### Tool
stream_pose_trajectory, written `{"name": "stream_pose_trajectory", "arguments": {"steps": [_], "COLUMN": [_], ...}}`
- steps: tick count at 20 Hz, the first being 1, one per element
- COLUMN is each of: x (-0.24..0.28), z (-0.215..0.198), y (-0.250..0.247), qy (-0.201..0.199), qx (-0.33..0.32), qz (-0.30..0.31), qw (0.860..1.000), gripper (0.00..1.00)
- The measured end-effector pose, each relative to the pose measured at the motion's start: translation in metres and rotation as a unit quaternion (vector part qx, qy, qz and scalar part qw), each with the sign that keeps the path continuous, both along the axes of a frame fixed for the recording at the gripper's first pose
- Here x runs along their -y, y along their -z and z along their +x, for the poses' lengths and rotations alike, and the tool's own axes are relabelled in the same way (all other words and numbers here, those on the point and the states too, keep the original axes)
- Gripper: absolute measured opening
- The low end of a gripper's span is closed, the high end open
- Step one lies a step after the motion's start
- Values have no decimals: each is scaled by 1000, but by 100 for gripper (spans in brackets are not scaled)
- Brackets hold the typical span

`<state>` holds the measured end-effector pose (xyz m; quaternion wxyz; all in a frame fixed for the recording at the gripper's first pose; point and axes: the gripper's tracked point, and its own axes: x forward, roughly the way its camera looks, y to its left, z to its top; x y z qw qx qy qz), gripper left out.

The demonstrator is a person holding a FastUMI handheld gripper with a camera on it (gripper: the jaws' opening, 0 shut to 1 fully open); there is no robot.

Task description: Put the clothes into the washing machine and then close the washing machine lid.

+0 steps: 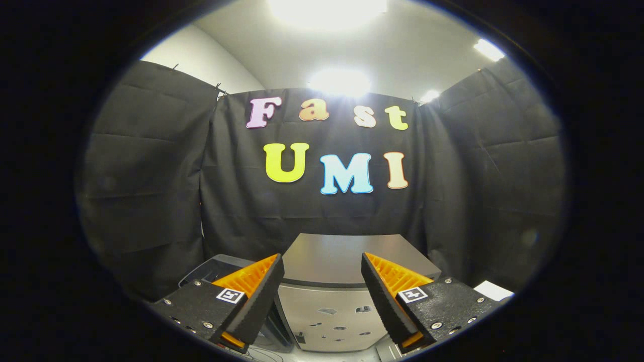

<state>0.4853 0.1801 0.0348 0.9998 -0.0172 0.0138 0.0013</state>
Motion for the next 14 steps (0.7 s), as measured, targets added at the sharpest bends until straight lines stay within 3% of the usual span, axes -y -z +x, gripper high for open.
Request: {"name": "stream_pose_trajectory", "arguments": {"steps": [14], "x": [7], "z": [-10], "y": [3], "qy": [10], "qx": [0], "qz": [17], "qw": [1000], "gripper": [95]}}
